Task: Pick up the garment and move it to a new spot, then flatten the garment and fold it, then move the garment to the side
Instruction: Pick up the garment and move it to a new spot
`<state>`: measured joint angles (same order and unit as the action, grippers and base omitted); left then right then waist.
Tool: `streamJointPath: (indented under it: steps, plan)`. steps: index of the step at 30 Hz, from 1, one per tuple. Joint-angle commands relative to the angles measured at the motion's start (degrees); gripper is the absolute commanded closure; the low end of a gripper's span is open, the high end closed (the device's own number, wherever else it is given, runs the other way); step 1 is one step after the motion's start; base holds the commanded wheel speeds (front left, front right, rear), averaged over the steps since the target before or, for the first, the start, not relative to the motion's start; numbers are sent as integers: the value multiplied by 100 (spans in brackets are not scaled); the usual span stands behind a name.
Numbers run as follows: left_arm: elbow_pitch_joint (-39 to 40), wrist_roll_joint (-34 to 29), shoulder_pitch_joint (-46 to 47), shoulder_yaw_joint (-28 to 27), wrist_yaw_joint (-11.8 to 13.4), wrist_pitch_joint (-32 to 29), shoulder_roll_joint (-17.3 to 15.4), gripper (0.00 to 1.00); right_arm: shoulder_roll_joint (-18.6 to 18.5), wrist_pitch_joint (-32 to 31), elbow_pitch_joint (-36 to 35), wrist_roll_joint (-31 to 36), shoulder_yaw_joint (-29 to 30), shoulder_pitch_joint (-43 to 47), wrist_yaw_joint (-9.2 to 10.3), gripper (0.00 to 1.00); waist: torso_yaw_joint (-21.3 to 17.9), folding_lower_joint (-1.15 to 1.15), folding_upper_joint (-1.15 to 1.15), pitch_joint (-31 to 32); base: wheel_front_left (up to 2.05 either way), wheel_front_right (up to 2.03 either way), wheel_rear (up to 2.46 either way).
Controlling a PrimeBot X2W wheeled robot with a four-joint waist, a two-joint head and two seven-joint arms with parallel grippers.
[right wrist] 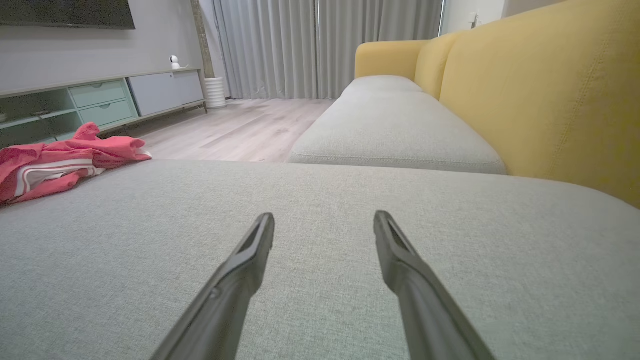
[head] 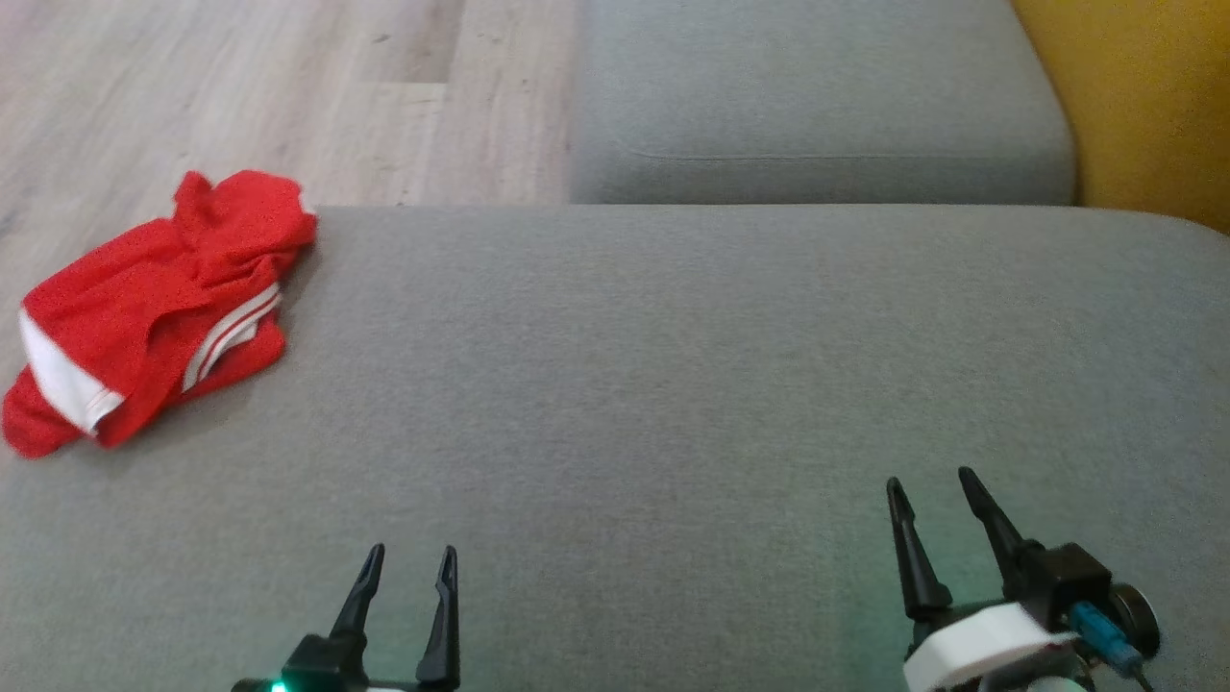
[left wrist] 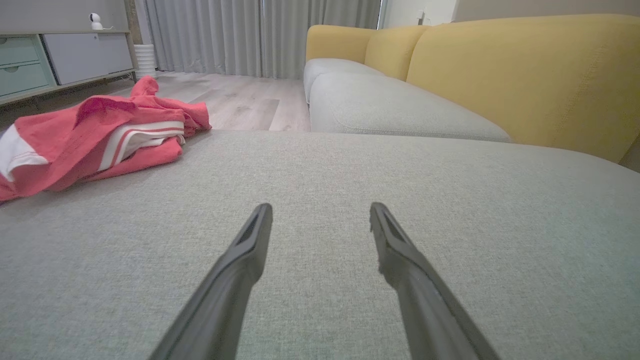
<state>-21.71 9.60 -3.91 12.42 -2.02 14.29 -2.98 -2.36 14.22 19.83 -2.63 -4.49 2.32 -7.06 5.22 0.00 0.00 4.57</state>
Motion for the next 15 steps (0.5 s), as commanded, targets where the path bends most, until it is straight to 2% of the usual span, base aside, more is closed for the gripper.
streamJointPath:
  steps: [1,15]
  plan:
    - [157,22,279,-174,11,71,-42,0,-52,78,-213,-55,-92,-77,-43,0,161,0,0,-2,0,0,0]
    - [315,64,393,-273,85,71,-204,0,-52,78,-322,-215,-161,-186,-43,0,1703,0,0,-123,0,0,0]
